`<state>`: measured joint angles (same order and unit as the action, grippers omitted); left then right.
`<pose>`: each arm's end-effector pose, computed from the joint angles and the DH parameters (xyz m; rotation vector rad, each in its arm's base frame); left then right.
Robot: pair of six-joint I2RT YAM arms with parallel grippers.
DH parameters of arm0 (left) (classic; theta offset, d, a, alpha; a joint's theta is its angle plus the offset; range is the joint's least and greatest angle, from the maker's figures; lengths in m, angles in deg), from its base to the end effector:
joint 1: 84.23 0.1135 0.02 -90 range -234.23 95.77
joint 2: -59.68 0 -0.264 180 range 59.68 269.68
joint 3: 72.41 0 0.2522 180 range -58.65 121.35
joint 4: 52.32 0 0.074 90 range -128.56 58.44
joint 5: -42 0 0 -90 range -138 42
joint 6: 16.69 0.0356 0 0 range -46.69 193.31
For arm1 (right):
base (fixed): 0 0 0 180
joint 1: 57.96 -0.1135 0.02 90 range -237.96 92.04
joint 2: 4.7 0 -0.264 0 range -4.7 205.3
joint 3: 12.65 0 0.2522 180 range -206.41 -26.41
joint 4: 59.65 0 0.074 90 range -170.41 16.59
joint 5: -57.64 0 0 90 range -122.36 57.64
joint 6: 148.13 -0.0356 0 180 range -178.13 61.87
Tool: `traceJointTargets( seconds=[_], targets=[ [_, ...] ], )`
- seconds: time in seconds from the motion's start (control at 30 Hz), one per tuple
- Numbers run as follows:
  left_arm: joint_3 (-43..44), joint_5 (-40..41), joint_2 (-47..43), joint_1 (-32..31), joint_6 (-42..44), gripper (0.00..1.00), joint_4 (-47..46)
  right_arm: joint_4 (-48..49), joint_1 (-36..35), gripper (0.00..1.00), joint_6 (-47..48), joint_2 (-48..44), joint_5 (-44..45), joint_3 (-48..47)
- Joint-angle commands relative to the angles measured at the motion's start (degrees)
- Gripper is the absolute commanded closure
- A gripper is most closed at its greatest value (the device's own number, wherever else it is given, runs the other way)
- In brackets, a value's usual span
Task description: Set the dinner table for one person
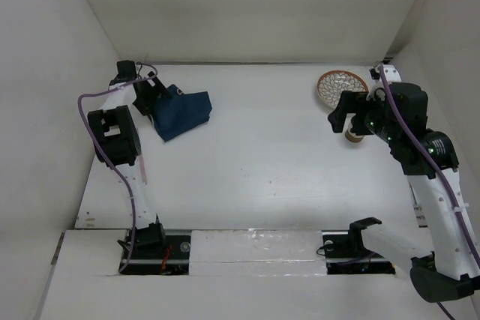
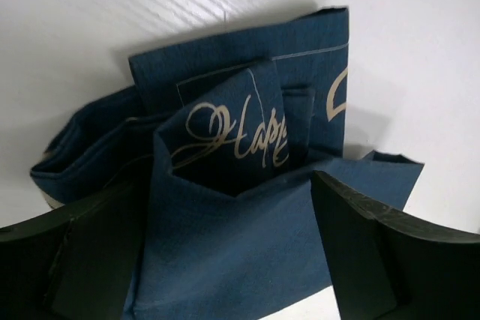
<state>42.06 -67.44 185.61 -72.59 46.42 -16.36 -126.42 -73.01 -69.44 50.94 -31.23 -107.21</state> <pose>0.4871 0.0882 0.1980 -0.6400 2.3161 -0.5310 0.1587 0.0419 0.4387 -0.0552 2.0665 0.2642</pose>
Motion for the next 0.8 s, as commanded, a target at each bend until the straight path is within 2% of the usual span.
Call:
traceJointTargets(
  seconds=[0.0,0.13,0.17,0.3,0.47,0.77],
  targets=[
    [-1.3,-4.11,-4.28,-0.04,0.26,0.2,-4.26,3.8,-0.24,0.0,0.76,0.09,-1.48,-0.33],
    [-1.3,-4.73,-5.43,-0.56,0.26,0.39,-4.88,4.32,-0.24,0.0,0.76,-0.52,-2.09,0.72],
    [-1.3,-5.6,-5.43,-0.56,0.26,0.55,-4.88,4.32,-0.24,0.0,0.76,-0.53,-2.09,0.73],
    [-1.83,-9.29,-6.65,-1.09,0.26,0.88,-7.51,4.32,-0.24,0.0,0.24,-1.06,-2.09,1.25],
    [-2.88,-16.41,-10.17,-3.45,-0.26,0.99,-14.0,4.93,-0.24,0.0,-0.29,-1.67,-2.09,1.87],
    [-12.02,-23.1,-19.13,-10.05,-9.49,1.0,-32.64,6.08,-0.24,0.0,-0.82,-2.2,-1.57,3.01]
  ],
)
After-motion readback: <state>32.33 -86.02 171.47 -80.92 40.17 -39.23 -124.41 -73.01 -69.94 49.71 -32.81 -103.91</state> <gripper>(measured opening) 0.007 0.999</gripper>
